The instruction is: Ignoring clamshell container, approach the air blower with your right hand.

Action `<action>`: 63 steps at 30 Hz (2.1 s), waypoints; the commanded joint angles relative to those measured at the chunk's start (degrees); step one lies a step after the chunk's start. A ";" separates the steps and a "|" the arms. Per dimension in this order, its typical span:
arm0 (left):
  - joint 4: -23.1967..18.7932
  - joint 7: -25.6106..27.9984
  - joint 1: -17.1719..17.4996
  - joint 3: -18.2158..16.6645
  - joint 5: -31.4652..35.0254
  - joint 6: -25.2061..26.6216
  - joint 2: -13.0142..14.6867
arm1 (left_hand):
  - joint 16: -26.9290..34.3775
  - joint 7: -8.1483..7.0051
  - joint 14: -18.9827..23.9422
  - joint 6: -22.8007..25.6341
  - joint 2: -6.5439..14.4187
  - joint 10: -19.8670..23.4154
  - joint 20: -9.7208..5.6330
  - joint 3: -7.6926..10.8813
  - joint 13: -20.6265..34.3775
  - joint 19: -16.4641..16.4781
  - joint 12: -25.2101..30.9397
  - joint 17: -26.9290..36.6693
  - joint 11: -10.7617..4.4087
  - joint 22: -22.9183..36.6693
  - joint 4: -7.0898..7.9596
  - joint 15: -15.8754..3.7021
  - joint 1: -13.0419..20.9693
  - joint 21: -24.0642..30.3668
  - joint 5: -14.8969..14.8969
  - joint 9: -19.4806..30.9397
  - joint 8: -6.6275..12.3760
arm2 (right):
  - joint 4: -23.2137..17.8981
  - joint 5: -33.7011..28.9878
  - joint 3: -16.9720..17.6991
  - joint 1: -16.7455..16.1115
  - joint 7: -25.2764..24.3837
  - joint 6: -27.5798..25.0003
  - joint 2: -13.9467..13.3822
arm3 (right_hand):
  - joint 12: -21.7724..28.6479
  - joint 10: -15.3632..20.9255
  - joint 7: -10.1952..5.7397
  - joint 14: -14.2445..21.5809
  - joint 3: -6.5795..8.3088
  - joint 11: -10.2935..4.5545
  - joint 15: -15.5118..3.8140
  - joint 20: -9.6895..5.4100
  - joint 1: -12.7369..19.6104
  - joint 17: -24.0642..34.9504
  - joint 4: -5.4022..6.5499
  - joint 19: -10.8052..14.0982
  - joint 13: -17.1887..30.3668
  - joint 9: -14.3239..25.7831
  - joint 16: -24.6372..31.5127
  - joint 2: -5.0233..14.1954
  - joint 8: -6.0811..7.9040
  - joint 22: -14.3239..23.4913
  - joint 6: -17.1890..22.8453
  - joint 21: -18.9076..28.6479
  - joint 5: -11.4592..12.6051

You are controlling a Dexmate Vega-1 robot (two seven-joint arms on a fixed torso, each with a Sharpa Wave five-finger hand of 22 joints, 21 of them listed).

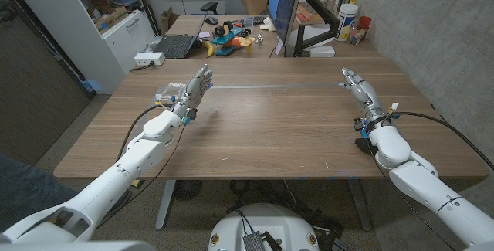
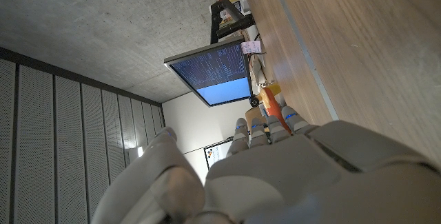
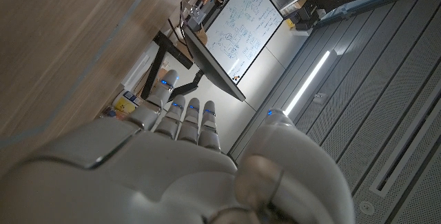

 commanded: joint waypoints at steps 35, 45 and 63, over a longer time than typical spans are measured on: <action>-4.10 1.64 1.97 -0.50 0.31 0.78 1.11 | 0.29 0.45 0.11 0.77 0.56 0.30 0.15 -0.21 0.17 -2.32 -0.37 0.21 0.19 0.17 -0.51 0.51 0.16 -1.11 -0.29 0.30 0.29 | -2.12 -10.78 4.36 -6.78 -6.66 2.98 -0.10 | -0.09 0.63 -1.49 0.75 0.30 -0.76 -1.01 -0.06 1.33 -0.57 -0.99 0.83 0.29 0.06 -0.13 -0.16 0.09 0.25 0.43 -1.41 0.79; -5.59 2.09 2.09 -0.08 0.92 1.49 1.42 | 0.26 0.44 0.07 0.82 0.62 0.25 0.13 -0.25 0.18 -2.24 -0.45 0.22 0.10 0.18 -0.56 0.54 0.14 -1.36 -0.35 0.30 0.25 | -3.37 -13.19 6.30 -9.34 -7.61 3.00 -0.73 | -0.10 0.73 -1.65 0.77 0.34 -0.74 -1.03 -0.05 1.57 -0.72 -1.23 0.93 0.29 0.06 -0.17 -0.27 0.06 0.26 0.42 -1.69 0.91; -6.90 2.12 2.13 0.13 1.43 1.94 1.94 | 0.24 0.56 0.11 0.97 0.72 0.35 0.30 -0.33 0.19 -2.29 -0.52 0.22 0.20 0.19 -0.67 0.53 0.09 -1.90 -0.45 0.30 0.24 | -7.20 -18.14 9.15 -13.09 -9.14 -0.20 -1.31 | -0.43 0.27 -3.83 0.84 0.54 -2.65 -1.06 0.11 2.98 -1.32 -2.56 1.28 0.31 0.04 -0.32 -0.96 0.22 0.26 1.14 -2.88 1.55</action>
